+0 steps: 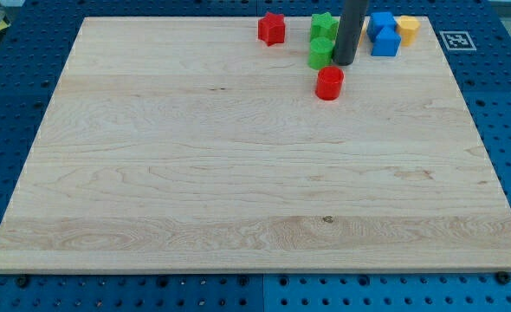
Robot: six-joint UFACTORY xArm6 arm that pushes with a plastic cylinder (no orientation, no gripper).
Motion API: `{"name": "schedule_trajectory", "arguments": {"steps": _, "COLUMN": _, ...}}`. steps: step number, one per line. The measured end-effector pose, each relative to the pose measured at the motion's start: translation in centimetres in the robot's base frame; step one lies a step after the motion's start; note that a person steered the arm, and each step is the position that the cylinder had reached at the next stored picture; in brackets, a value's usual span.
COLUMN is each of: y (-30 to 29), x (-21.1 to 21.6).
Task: Place the green circle to the left of the red star
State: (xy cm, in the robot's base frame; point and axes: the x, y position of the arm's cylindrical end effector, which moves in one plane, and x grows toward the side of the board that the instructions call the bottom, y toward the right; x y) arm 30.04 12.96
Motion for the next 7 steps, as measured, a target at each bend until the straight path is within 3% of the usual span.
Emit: {"name": "schedule_trajectory", "arguments": {"steps": 7, "y": -10.1, "x": -1.5}}
